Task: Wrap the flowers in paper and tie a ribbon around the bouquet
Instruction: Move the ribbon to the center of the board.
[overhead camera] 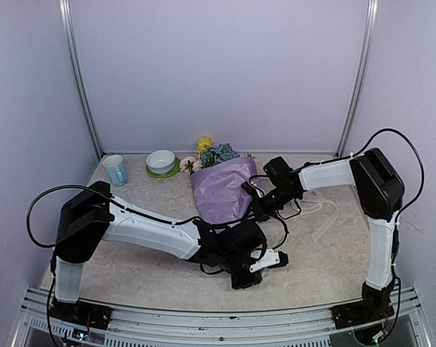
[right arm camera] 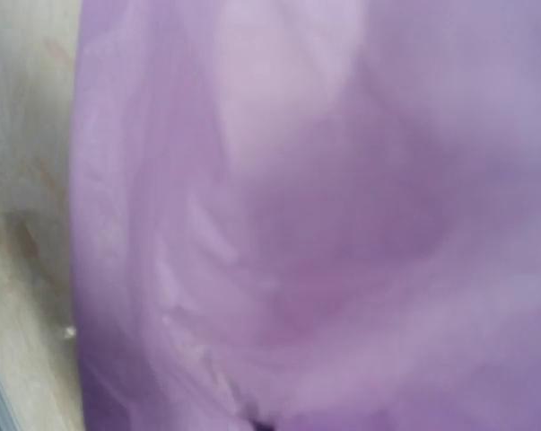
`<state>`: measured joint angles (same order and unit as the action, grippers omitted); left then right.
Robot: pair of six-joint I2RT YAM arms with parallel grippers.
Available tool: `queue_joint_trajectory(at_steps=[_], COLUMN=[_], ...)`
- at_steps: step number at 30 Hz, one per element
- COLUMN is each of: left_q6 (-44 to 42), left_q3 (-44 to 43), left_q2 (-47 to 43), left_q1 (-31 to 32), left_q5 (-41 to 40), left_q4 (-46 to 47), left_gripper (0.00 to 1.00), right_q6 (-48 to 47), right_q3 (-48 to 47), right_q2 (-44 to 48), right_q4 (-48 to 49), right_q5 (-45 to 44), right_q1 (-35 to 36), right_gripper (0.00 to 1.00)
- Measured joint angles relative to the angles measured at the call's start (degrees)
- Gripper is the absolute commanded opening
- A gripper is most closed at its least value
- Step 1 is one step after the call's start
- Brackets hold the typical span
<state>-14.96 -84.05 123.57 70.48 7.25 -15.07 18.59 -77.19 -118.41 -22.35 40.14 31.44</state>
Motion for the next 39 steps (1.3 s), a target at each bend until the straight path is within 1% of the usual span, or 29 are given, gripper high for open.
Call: queue_joint_trajectory(at_steps=[5, 8, 12, 15, 17, 19, 21, 24, 28, 30, 33, 39], left_q6=[8.11, 13.86, 23.19, 29.97, 34.49, 37.42, 40.30, 43.47, 46.36, 46.86, 46.82, 45.75], left_q3=[10.45, 15.93, 25.94, 33.99, 39.26, 42.42, 44.63, 47.43, 50.93, 51.23, 50.05, 41.59], left_q2=[-11.34, -15.85, -20.46, -25.62, -31.21, -36.39, -41.24, -45.90, -48.15, -48.59, -49.18, -49.64], left_q1=[7.96, 7.98, 5.03, 1.22, -2.93, -7.04, -11.02, -15.96, -25.94, -30.97, -35.04, -41.70], left_q5=[4.22, 5.62, 5.70, 5.81, 5.88, 5.60, 5.09, 3.93, 0.50, -2.47, -6.25, -14.95], left_q4=[-0.52, -0.57, 0.07, 0.50, 0.59, 0.28, 0.22, 0.00, -1.20, -2.14, -2.58, -2.54], left_gripper=[0.00, 0.00, 0.00, 0.00, 0.00, 0.00, 0.00, 0.00, 0.00, 0.00, 0.00, 0.00], right_q6=[1.20, 1.57, 1.62, 1.31, 0.96, 0.66, 0.37, 0.22, 0.04, -0.13, -0.33, -0.59], right_q3=[-0.04, -1.22, -3.67, -5.20, -6.03, -6.36, -6.38, -6.38, -6.38, -6.36, -5.75, -0.85], right_q2=[1.07, 1.42, 2.03, 2.78, 3.17, 3.52, 3.76, 3.80, 4.15, 4.66, 5.60, 8.33], right_q4=[-0.39, -1.77, -4.24, -5.95, -6.93, -7.65, -8.39, -9.33, -9.99, -10.38, -10.34, -9.33], right_q5=[0.11, 0.20, 0.31, 0.33, 0.33, 0.26, 0.04, -0.17, -0.35, -0.39, -0.39, -0.59], right_q1=[0.00, 0.00, 0.00, 0.00, 0.00, 0.00, 0.00, 0.00, 0.00, 0.00, 0.00, 0.00], right_gripper=[0.00, 0.00, 0.00, 0.00, 0.00, 0.00, 0.00, 0.00, 0.00, 0.00, 0.00, 0.00])
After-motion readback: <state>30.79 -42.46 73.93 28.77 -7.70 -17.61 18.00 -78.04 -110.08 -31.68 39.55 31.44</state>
